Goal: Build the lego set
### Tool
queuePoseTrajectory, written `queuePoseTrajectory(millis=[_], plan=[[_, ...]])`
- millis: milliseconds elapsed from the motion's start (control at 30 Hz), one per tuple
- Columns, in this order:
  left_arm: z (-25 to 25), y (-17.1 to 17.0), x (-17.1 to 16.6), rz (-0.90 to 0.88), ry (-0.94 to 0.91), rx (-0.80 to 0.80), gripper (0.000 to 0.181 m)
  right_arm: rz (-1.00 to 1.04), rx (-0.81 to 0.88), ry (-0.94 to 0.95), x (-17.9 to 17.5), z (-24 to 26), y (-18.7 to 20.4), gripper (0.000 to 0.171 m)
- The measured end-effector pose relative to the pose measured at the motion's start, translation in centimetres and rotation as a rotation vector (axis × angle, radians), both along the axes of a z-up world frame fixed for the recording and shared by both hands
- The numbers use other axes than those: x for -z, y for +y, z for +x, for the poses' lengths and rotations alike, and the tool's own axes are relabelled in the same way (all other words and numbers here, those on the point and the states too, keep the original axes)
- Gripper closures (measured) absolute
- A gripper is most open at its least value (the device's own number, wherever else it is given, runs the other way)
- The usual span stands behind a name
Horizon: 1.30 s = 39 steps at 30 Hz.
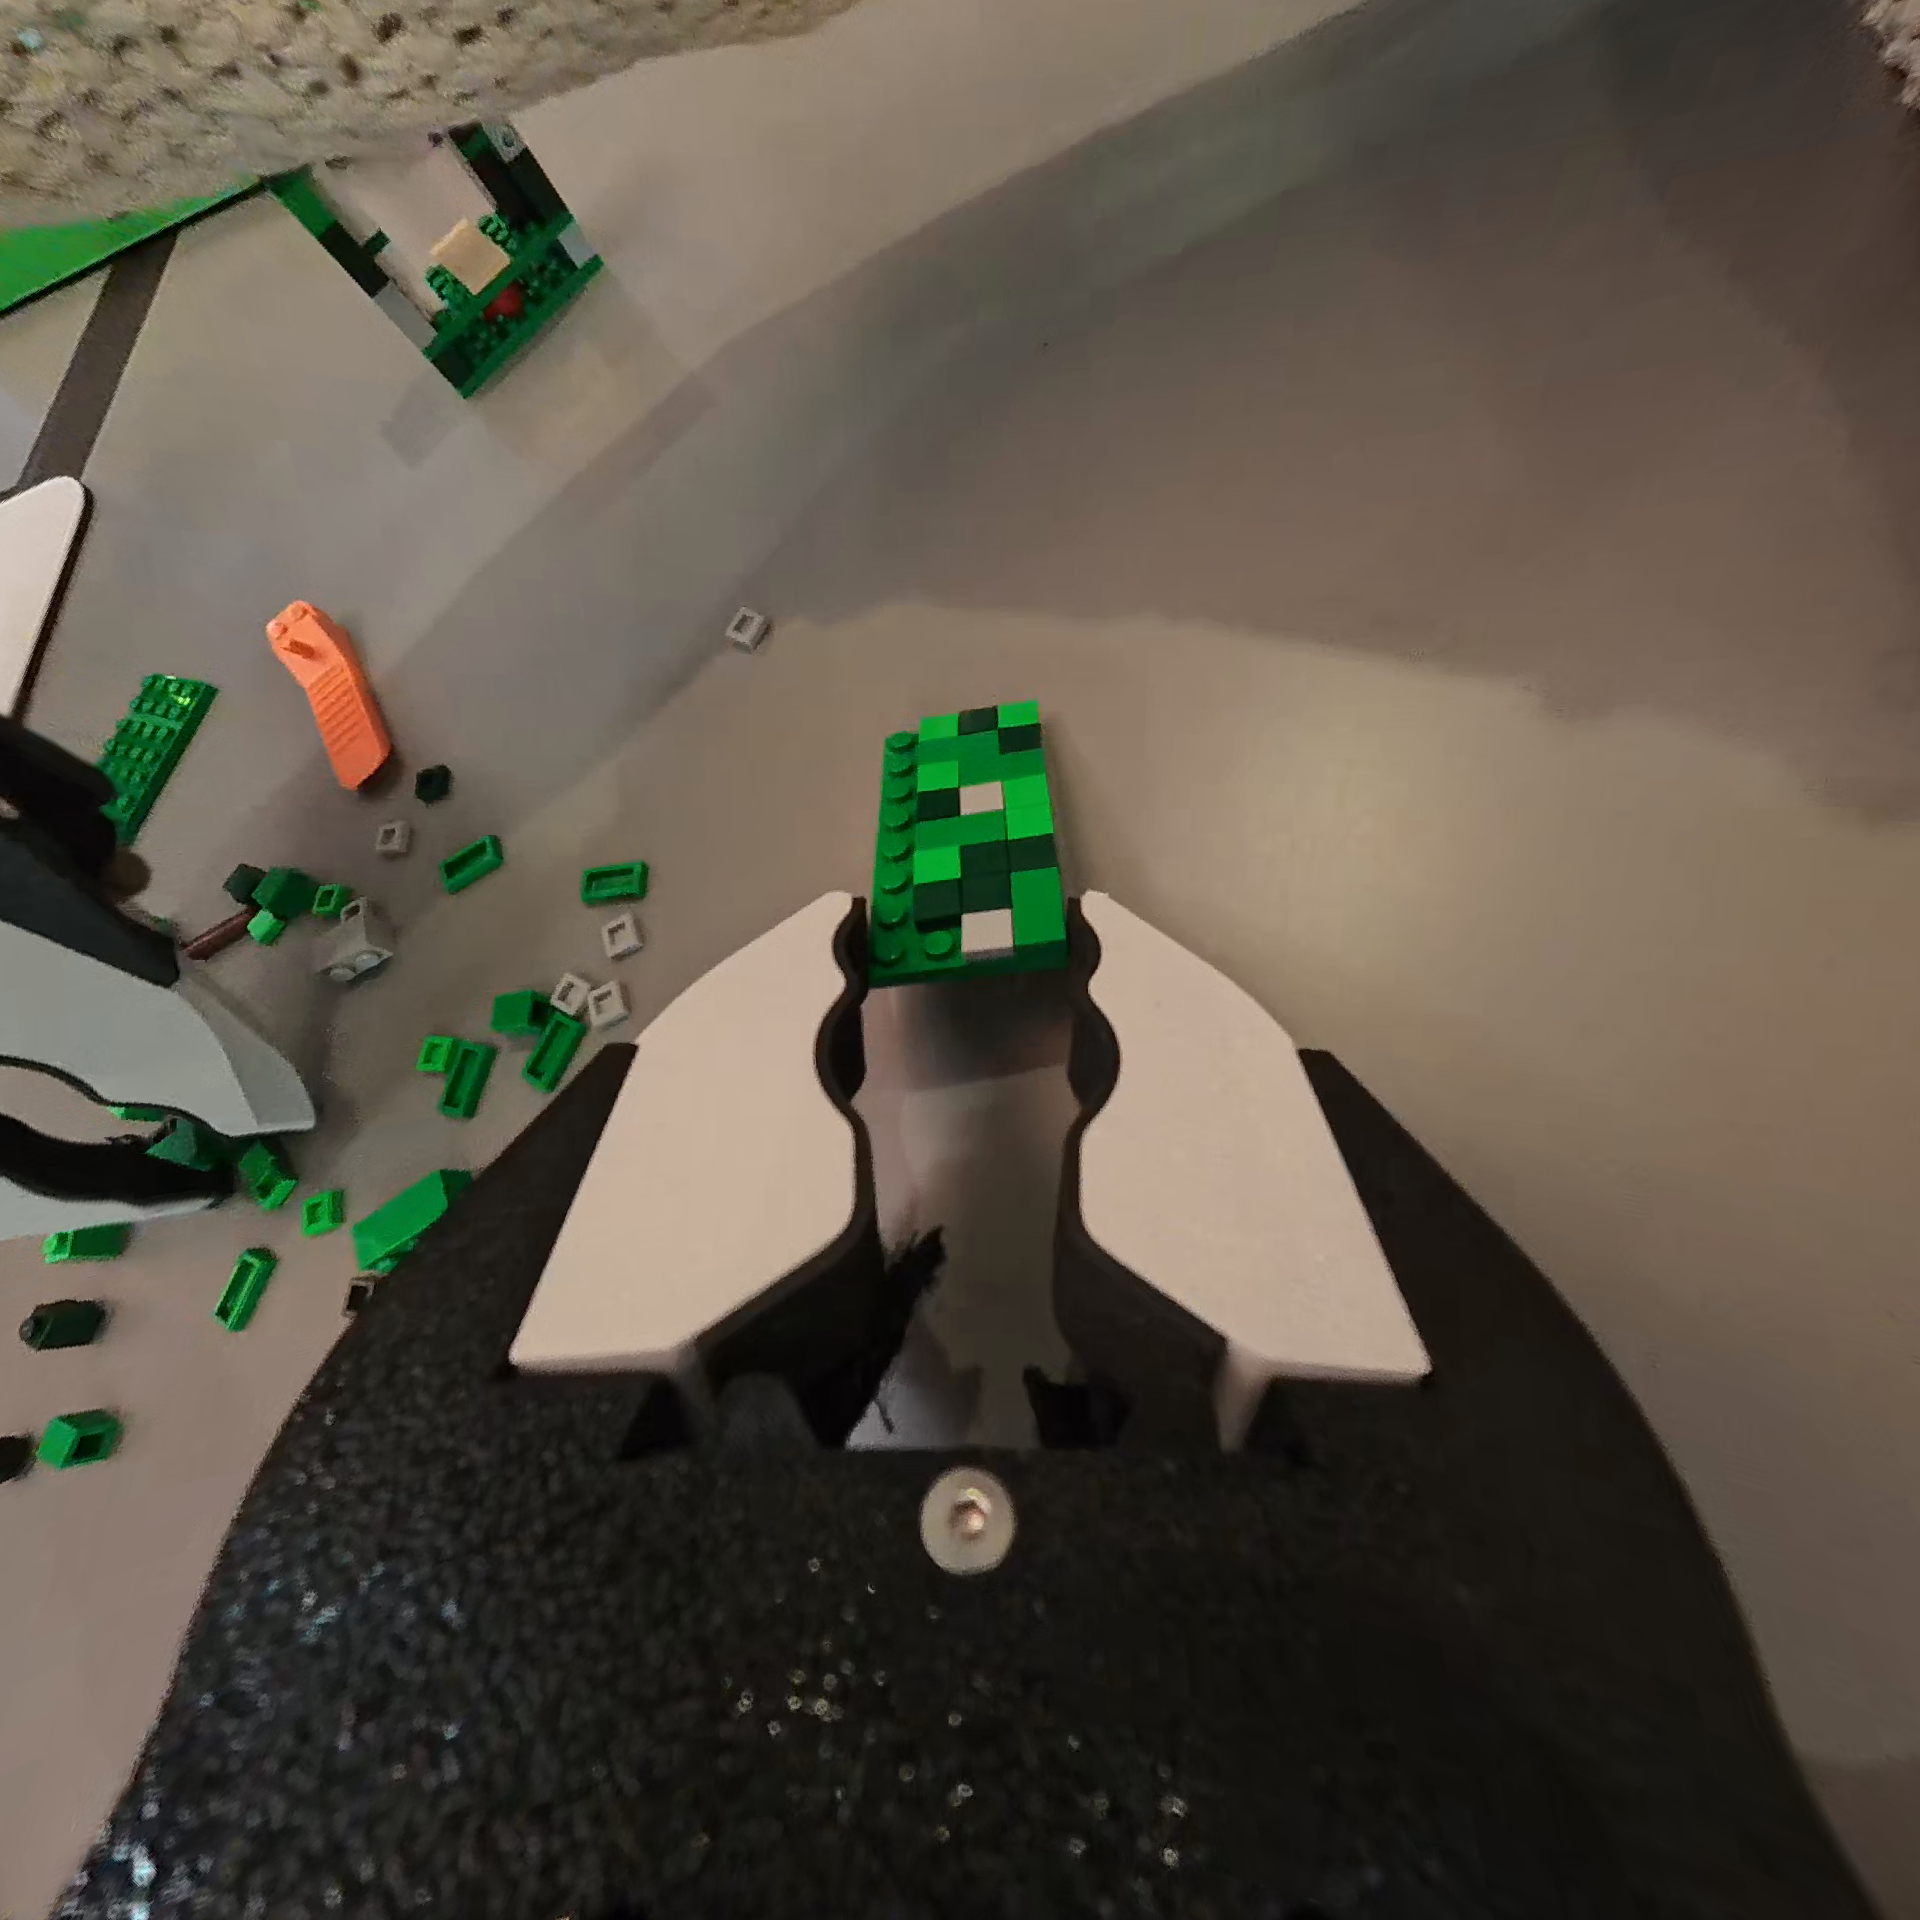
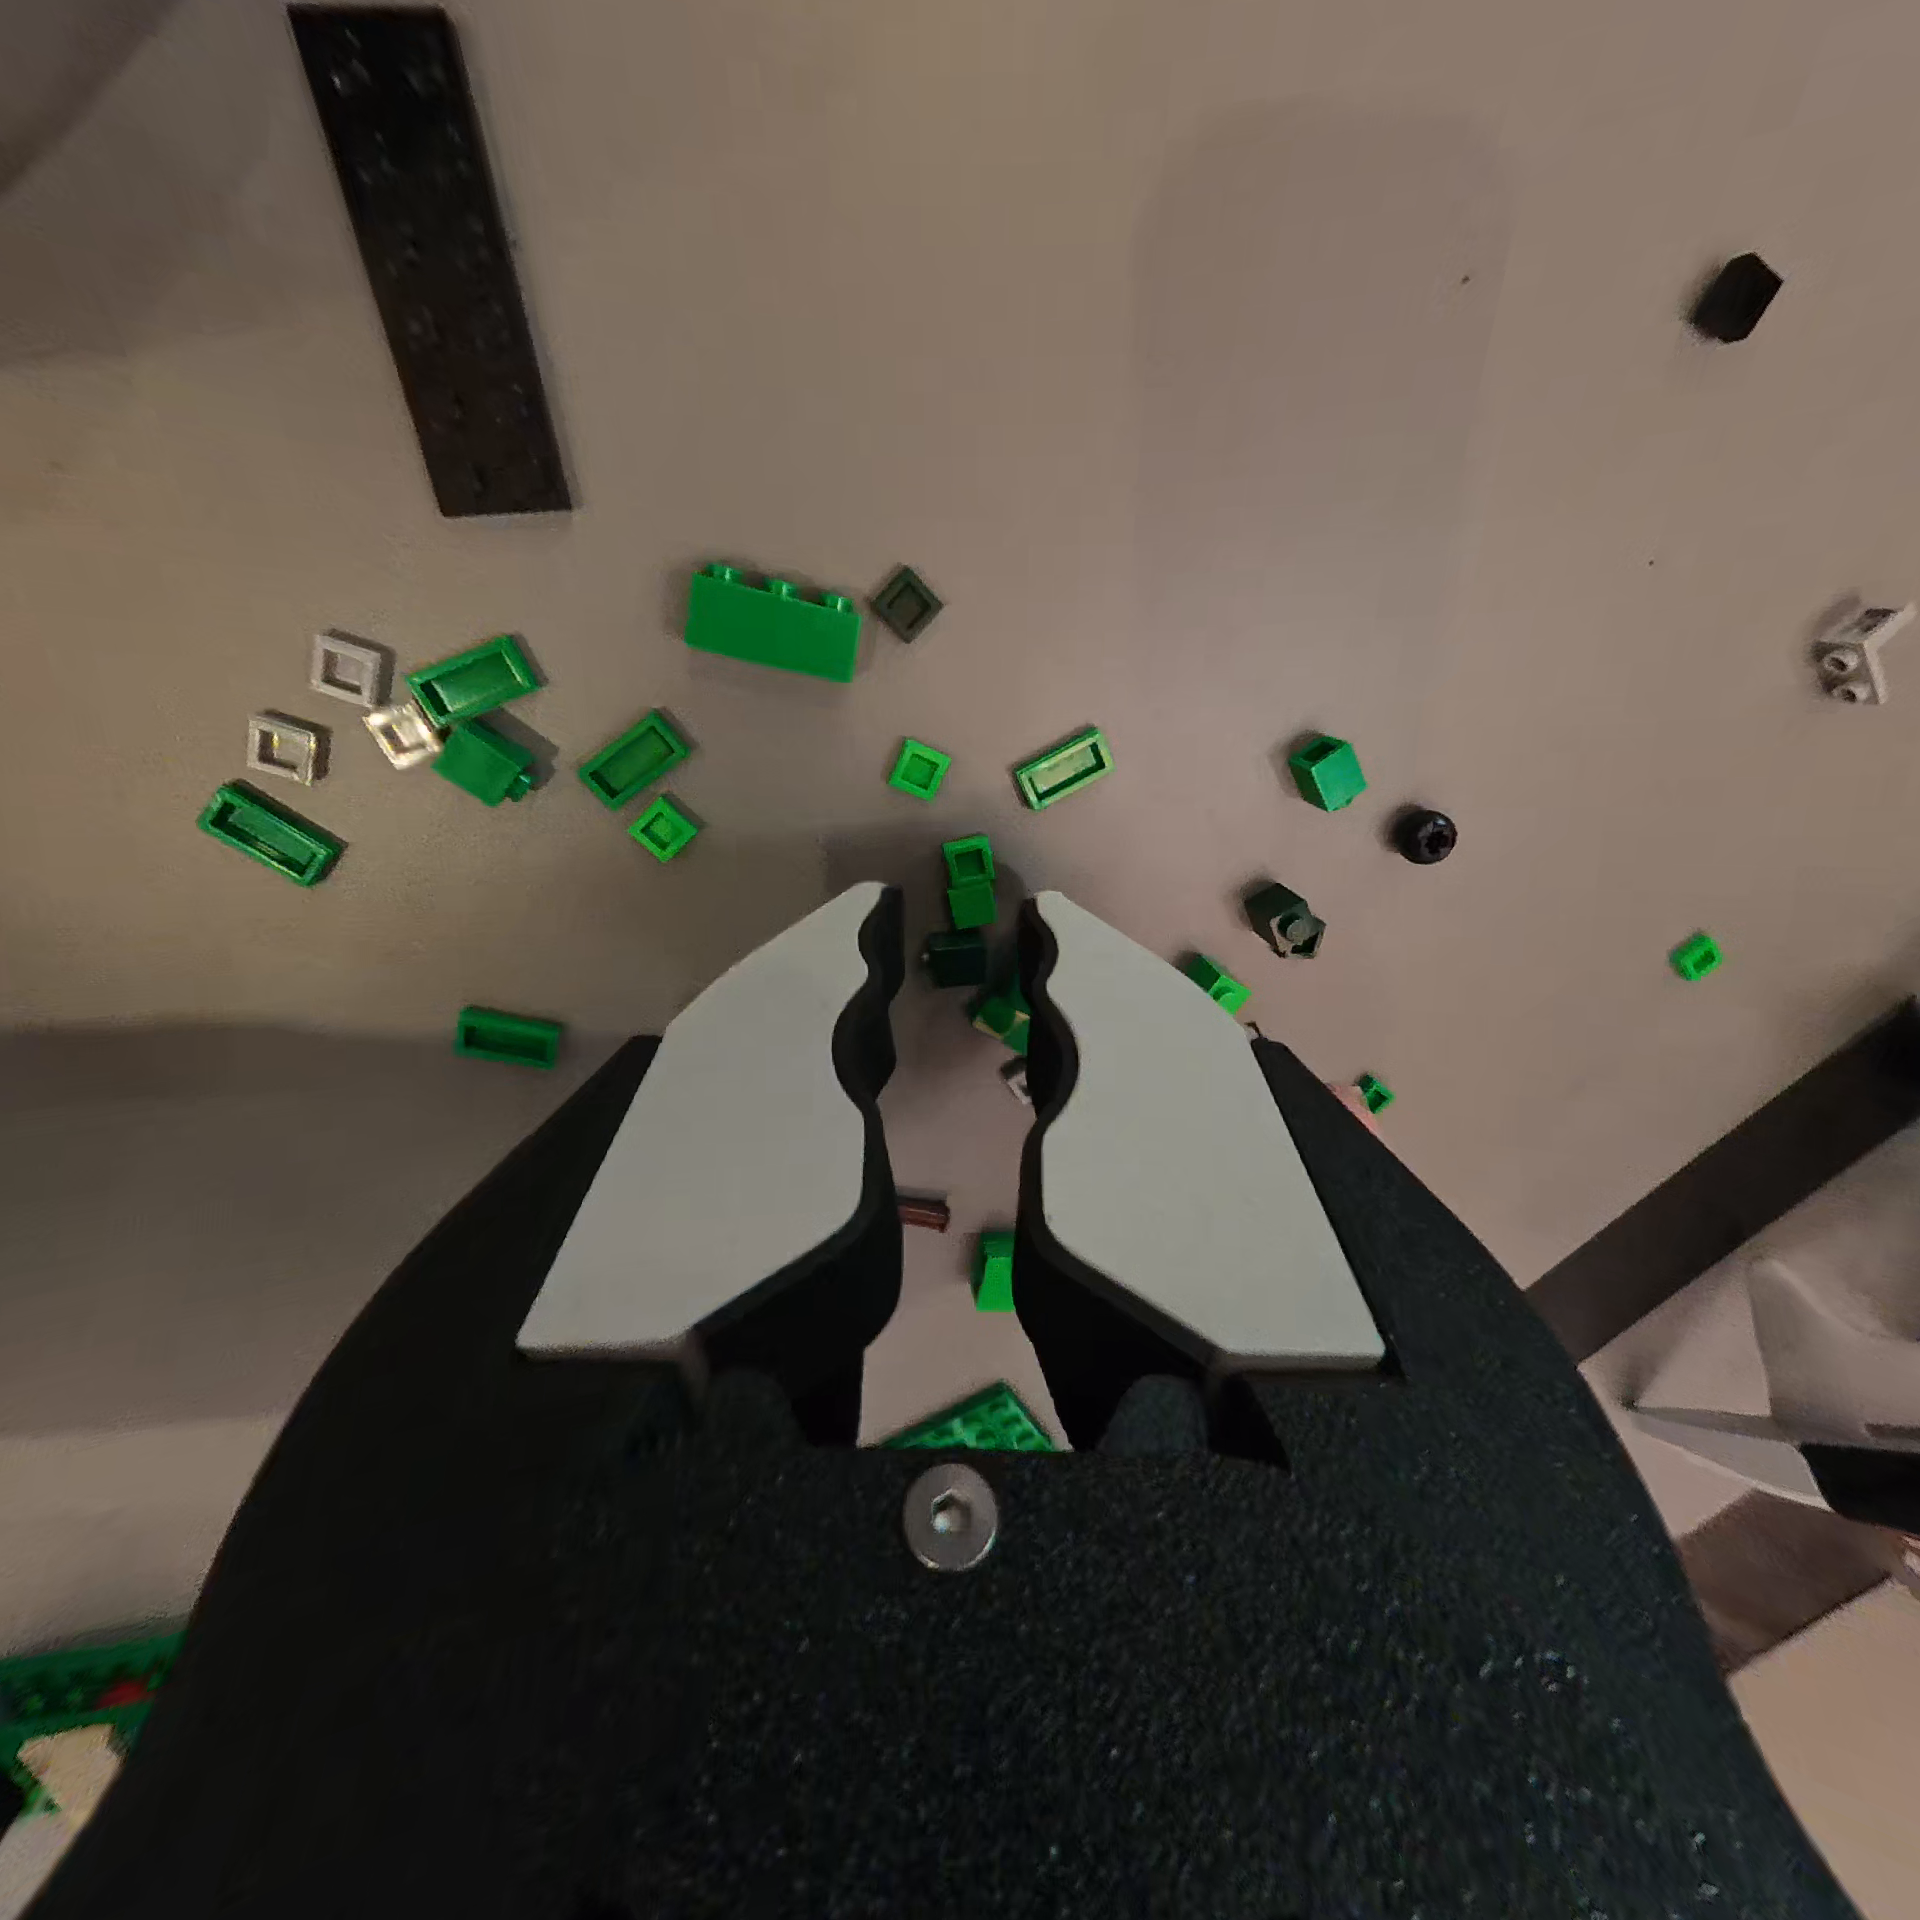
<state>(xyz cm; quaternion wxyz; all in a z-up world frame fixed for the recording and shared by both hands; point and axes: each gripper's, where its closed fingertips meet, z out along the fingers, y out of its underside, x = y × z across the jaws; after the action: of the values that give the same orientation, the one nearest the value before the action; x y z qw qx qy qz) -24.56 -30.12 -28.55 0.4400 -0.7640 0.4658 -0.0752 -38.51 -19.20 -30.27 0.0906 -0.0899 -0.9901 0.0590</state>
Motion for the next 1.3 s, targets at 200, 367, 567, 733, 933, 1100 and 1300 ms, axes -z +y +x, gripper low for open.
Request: queuePoseTrajectory(millis=[200,367,567,733,933,1100,1300], plan=[[0.0,0.0,0.0,-0.006,-0.008,0.0,0.145,0.055,-0.033,-0.038,0.1,-0.3,0.3,0.158],[0.1,0.0,0.1,-0.009,-0.007,0.003,0.146,0.049,-0.014,-0.078,0.2,-0.4,0.1,0.164],[-0.2,0.5,0.1,-0.018,-0.03,-0.049,0.146,-0.008,0.131,0.08,-0.8,-0.5,0.2,0.164],[-0.7,1.3,0.0,-0.029,-0.06,-0.124,0.146,-0.248,0.333,0.255,-4.5,3.6,-2.3,0.164],[-0.7,1.6,0.6,-0.063,-0.057,-0.154,0.145,-0.508,0.385,0.305,-4.7,10.8,-8.6,0.164],[-0.6,1.5,0.9,-0.087,-0.06,-0.171,0.146,-0.525,0.42,0.377,-2.7,11.9,-10.8,0.164],[-0.5,1.4,0.9,-0.097,-0.069,-0.17,0.146,-0.554,0.44,0.341,-2.7,12.2,-11.0,0.164]])
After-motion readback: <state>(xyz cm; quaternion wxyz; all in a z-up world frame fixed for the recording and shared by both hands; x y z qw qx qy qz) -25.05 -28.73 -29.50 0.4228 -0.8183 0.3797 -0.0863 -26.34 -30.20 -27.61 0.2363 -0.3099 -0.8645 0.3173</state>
